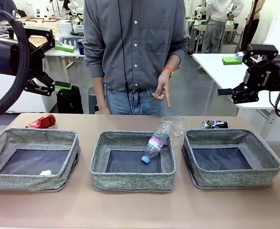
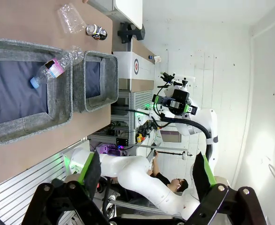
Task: Sort the waste into the appropriate baskets.
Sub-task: Pick up the waste item pointed out by the person.
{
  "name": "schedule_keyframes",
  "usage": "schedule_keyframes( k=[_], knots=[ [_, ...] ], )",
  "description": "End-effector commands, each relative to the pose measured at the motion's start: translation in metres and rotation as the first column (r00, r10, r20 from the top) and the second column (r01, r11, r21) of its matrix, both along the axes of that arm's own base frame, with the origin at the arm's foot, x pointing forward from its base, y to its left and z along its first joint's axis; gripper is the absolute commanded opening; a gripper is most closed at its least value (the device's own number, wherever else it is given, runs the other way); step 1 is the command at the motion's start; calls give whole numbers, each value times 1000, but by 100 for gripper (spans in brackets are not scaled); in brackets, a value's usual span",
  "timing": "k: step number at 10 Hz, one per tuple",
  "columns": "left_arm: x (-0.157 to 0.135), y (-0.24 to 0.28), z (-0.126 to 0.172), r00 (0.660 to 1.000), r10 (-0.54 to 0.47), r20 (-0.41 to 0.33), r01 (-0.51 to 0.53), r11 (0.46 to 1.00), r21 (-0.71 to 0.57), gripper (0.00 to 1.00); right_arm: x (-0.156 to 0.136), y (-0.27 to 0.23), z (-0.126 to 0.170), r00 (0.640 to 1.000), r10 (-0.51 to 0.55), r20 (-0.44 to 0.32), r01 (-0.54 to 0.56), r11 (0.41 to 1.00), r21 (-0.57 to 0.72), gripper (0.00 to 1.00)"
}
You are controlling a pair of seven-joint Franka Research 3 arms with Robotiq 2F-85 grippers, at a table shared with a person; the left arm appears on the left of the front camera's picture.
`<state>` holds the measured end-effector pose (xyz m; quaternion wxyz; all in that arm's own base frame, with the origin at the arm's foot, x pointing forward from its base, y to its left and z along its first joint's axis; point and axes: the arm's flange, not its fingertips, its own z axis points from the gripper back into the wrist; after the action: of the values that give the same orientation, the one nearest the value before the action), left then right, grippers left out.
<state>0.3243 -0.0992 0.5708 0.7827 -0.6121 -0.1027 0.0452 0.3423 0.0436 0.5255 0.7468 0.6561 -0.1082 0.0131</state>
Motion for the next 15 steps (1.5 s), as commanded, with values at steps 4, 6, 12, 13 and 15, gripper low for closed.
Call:
schedule_keyframes(
  k=[4, 6, 12, 13, 15],
  knots=[
    [-2, 0, 2, 1000, 2, -7, -2, 1000, -6, 100, -5, 53, 11, 554, 646, 525, 593, 136, -794, 100],
    [-2, 0, 2, 1000, 2, -7, -2, 1000, -6, 100, -2, 63, 12, 522, 669, 530, 688, 37, -725, 100],
    [-2, 0, 2, 1000, 2, -7, -2, 1000, -6, 100, 31, 96, 21, 827, 494, 267, -64, 555, -829, 100],
    [-2, 0, 2, 1000, 2, -7, -2, 1000, -6, 100, 71, 118, 17, 804, 521, 286, 3, 477, -879, 100],
    [-2, 0, 2, 1000, 2, -7, -2, 1000, -6, 100, 131, 151, -22, 809, 511, 290, 91, 378, -921, 100]
  ],
)
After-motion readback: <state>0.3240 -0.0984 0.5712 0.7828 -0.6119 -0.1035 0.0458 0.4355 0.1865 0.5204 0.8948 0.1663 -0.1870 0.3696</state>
